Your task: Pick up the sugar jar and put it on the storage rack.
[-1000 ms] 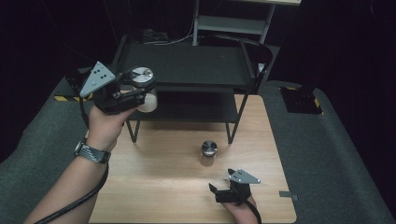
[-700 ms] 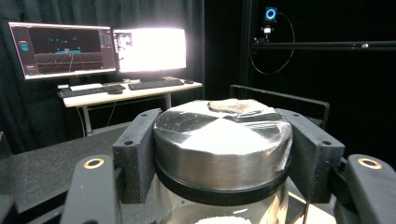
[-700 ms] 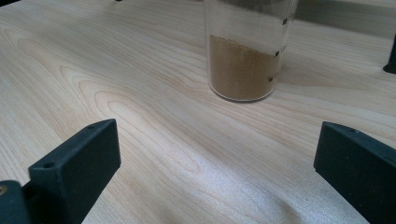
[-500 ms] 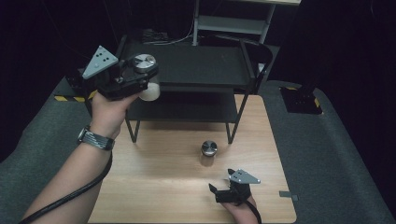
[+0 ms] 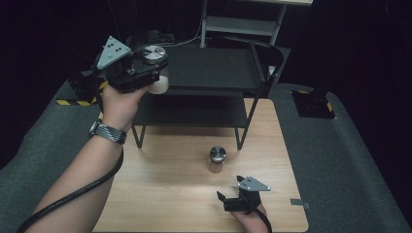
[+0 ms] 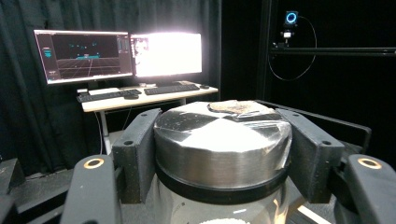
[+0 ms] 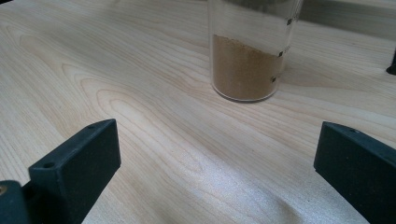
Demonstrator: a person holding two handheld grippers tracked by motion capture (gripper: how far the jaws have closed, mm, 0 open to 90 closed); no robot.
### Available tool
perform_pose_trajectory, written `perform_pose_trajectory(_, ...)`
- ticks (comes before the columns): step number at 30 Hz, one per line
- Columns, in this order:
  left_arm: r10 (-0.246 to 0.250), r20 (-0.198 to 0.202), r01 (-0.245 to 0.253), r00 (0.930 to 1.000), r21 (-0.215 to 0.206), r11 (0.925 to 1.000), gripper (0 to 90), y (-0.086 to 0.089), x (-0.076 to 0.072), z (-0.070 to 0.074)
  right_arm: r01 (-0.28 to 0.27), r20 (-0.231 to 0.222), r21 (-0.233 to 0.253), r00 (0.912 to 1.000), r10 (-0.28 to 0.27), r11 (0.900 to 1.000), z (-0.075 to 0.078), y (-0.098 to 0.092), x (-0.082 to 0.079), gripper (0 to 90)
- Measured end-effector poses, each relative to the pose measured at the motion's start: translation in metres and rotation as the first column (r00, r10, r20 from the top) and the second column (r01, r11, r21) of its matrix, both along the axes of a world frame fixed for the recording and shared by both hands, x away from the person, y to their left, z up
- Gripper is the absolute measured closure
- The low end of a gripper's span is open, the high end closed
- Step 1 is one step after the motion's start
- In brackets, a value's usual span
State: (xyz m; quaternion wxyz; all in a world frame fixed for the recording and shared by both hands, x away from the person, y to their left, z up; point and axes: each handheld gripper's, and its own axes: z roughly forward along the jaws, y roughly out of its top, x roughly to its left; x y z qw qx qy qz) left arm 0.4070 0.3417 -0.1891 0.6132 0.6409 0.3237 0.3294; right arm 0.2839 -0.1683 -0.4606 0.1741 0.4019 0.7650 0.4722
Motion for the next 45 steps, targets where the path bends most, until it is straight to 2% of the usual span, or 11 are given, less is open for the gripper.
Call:
perform_pose_trajectory(5, 0.014, 0.003, -0.014, 0.9999, 0.000, 0.9999, 34.4, -0.007, 0.006, 0.001, -0.002, -0.002, 0.001, 1.0000, 0.002, 1.000, 0.000, 0.000, 0.001, 0.2)
perform_pose_trajectory(13, 0.034, -0.017, -0.034, 0.9993, -0.002, 0.9994, 34.4, -0.020, 0.023, 0.004, -0.007, -0.001, 0.000, 1.0000, 0.007, 1.000, 0.000, 0.000, 0.001, 0.2)
perform_pose_trajectory(16, 0.055, -0.019, -0.054, 0.9983, 0.015, 0.9984, 34.4, -0.026, 0.028, 0.005, -0.007, -0.001, -0.004, 1.0000, 0.007, 1.000, 0.000, 0.000, 0.001, 0.2)
perform_pose_trajectory(28, 0.093, -0.043, -0.093, 0.9947, 0.017, 0.9956, 34.3, -0.036, 0.047, 0.005, -0.010, 0.006, 0.013, 0.9999, 0.010, 1.000, -0.002, -0.003, 0.001, 0.1)
perform_pose_trajectory(35, 0.101, -0.056, -0.100, 0.9933, 0.018, 0.9948, 34.3, -0.039, 0.053, 0.004, -0.011, 0.004, 0.016, 0.9999, 0.011, 1.000, -0.002, -0.004, 0.001, 0.1)
perform_pose_trajectory(45, 0.110, -0.044, -0.109, 0.9930, 0.023, 0.9938, 34.2, -0.043, 0.052, 0.002, -0.014, 0.007, 0.022, 0.9999, 0.014, 1.000, -0.003, -0.005, 0.001, 0.1)
